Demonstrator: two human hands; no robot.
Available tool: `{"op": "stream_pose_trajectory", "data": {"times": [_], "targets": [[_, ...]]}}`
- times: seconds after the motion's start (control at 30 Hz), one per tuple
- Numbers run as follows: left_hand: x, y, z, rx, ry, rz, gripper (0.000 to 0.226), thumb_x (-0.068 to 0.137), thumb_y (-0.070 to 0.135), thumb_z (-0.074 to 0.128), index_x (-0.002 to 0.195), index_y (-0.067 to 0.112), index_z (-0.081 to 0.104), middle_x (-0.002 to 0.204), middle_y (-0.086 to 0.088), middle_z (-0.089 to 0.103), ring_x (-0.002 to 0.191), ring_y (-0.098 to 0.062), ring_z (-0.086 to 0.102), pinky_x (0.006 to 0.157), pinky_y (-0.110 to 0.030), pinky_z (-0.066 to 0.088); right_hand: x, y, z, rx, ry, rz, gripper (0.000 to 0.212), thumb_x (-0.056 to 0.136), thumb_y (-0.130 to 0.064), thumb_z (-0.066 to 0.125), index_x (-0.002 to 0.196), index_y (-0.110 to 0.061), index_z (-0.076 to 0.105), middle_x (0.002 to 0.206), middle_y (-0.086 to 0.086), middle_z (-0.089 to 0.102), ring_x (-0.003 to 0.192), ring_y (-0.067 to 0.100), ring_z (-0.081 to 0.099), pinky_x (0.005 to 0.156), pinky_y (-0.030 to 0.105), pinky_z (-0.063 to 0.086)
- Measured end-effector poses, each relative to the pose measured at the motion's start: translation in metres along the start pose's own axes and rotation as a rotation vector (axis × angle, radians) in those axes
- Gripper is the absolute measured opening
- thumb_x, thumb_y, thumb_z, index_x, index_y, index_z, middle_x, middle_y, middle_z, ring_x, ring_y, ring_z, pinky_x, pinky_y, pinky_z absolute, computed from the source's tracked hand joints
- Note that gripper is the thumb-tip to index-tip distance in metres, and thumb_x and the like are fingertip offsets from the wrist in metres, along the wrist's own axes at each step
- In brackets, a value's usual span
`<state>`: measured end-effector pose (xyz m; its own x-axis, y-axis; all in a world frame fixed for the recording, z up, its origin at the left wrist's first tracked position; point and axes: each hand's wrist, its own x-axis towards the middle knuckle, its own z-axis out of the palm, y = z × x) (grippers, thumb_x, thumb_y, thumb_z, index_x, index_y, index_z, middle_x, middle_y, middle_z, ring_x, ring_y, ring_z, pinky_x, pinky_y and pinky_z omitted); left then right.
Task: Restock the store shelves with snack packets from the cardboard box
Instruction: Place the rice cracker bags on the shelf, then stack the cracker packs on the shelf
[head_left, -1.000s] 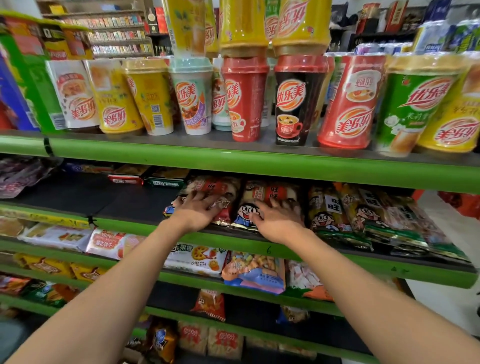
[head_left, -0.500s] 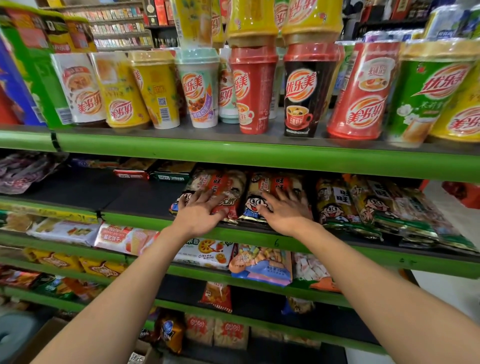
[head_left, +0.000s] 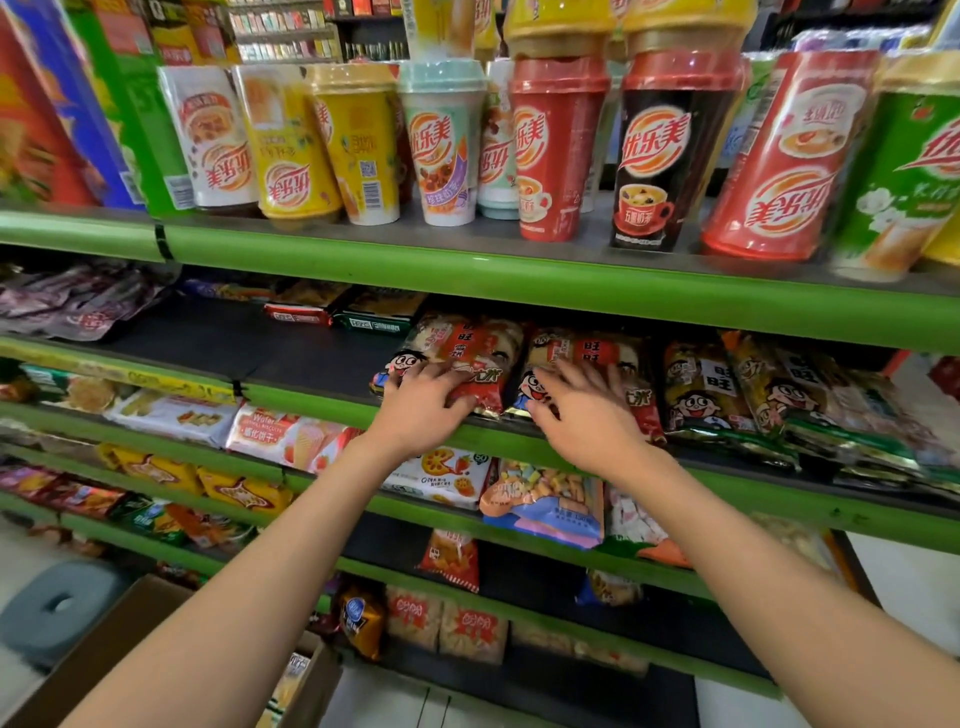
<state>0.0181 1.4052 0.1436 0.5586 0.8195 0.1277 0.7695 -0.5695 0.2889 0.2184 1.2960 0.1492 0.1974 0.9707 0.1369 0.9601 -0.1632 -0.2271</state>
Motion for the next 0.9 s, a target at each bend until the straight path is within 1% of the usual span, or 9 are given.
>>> {"op": "stream_pose_trajectory", "data": {"times": [0.07, 0.1, 0.2, 0.33, 0.43, 0.6, 0.7, 0.77, 0.9], "targets": [[-0.016, 0.000, -0.006, -0.065, 0.081, -0.022, 0.043, 0.100, 0.045, 0.049, 0.139, 0.028, 0.056, 0.144, -0.003, 0.053, 0.136, -0.027, 0.043, 0.117, -0.055, 0.027, -0.005, -0.020, 0.000, 0.039, 0.068, -0.089, 0.057, 0.101, -0.055, 0.033, 0.152, -0.031, 0.036, 0.164, 0.003, 0.025, 0.152, 0.028, 0.019, 0.125, 0.050, 0.002], [-0.024, -0.002, -0.009, -0.100, 0.123, -0.039, 0.039, 0.099, 0.042, 0.051, 0.134, 0.025, 0.059, 0.138, -0.002, 0.057, 0.132, -0.026, 0.046, 0.114, -0.052, 0.031, -0.006, -0.030, 0.001, 0.060, 0.088, -0.136, 0.055, 0.100, -0.053, 0.037, 0.150, -0.030, 0.039, 0.163, 0.004, 0.029, 0.150, 0.028, 0.024, 0.124, 0.050, 0.009], [-0.055, -0.020, -0.014, -0.179, 0.193, -0.140, 0.032, 0.098, 0.032, 0.056, 0.126, 0.020, 0.065, 0.128, -0.003, 0.061, 0.125, -0.026, 0.049, 0.108, -0.045, 0.038, -0.008, -0.058, 0.009, 0.159, 0.098, -0.279, 0.048, 0.098, -0.040, 0.049, 0.143, -0.024, 0.047, 0.154, 0.004, 0.040, 0.141, 0.027, 0.035, 0.116, 0.047, 0.031], [-0.109, -0.063, -0.012, -0.223, 0.135, -0.360, 0.027, 0.098, 0.025, 0.056, 0.120, 0.015, 0.067, 0.124, -0.006, 0.065, 0.118, -0.026, 0.056, 0.102, -0.042, 0.044, -0.005, -0.101, 0.041, 0.260, 0.058, -0.481, 0.040, 0.095, -0.028, 0.057, 0.132, -0.012, 0.059, 0.138, 0.006, 0.053, 0.130, 0.025, 0.042, 0.110, 0.036, 0.034], [-0.161, -0.101, -0.005, -0.298, 0.063, -0.586, 0.024, 0.098, 0.024, 0.056, 0.117, 0.015, 0.069, 0.120, -0.006, 0.068, 0.108, -0.024, 0.064, 0.092, -0.036, 0.050, -0.002, -0.141, 0.075, 0.340, -0.113, -0.556, 0.036, 0.096, -0.027, 0.057, 0.128, -0.011, 0.061, 0.129, 0.006, 0.059, 0.121, 0.027, 0.050, 0.103, 0.038, 0.039], [-0.262, -0.157, 0.014, -0.410, 0.117, -0.937, 0.018, 0.094, 0.019, 0.059, 0.104, 0.017, 0.074, 0.109, -0.004, 0.074, 0.102, -0.021, 0.067, 0.089, -0.031, 0.051, -0.009, -0.212, 0.133, 0.458, -0.423, -0.586, 0.025, 0.094, -0.025, 0.060, 0.116, -0.017, 0.067, 0.112, 0.002, 0.070, 0.105, 0.022, 0.064, 0.088, 0.034, 0.049], [-0.316, -0.188, 0.028, -0.535, 0.178, -1.127, 0.013, 0.094, 0.014, 0.060, 0.100, 0.015, 0.072, 0.107, -0.009, 0.074, 0.094, -0.022, 0.065, 0.087, -0.033, 0.051, -0.018, -0.252, 0.169, 0.457, -0.584, -0.603, 0.025, 0.094, -0.027, 0.061, 0.116, -0.017, 0.068, 0.110, 0.001, 0.072, 0.102, 0.021, 0.066, 0.090, 0.037, 0.052], [-0.347, -0.211, 0.041, -0.610, 0.224, -1.227, 0.016, 0.096, 0.010, 0.059, 0.107, 0.009, 0.070, 0.106, -0.012, 0.071, 0.093, -0.022, 0.063, 0.083, -0.031, 0.050, -0.024, -0.276, 0.193, 0.416, -0.673, -0.609, 0.024, 0.094, -0.027, 0.060, 0.115, -0.018, 0.068, 0.110, 0.002, 0.072, 0.101, 0.020, 0.065, 0.089, 0.035, 0.051], [-0.396, -0.272, 0.073, -0.744, 0.278, -1.370, 0.019, 0.095, 0.007, 0.056, 0.110, 0.006, 0.068, 0.097, -0.008, 0.066, 0.089, -0.020, 0.060, 0.072, -0.026, 0.045, -0.025, -0.327, 0.249, 0.334, -0.786, -0.603, 0.016, 0.095, -0.023, 0.062, 0.107, -0.016, 0.069, 0.105, 0.004, 0.073, 0.099, 0.022, 0.067, 0.089, 0.037, 0.053]]}}
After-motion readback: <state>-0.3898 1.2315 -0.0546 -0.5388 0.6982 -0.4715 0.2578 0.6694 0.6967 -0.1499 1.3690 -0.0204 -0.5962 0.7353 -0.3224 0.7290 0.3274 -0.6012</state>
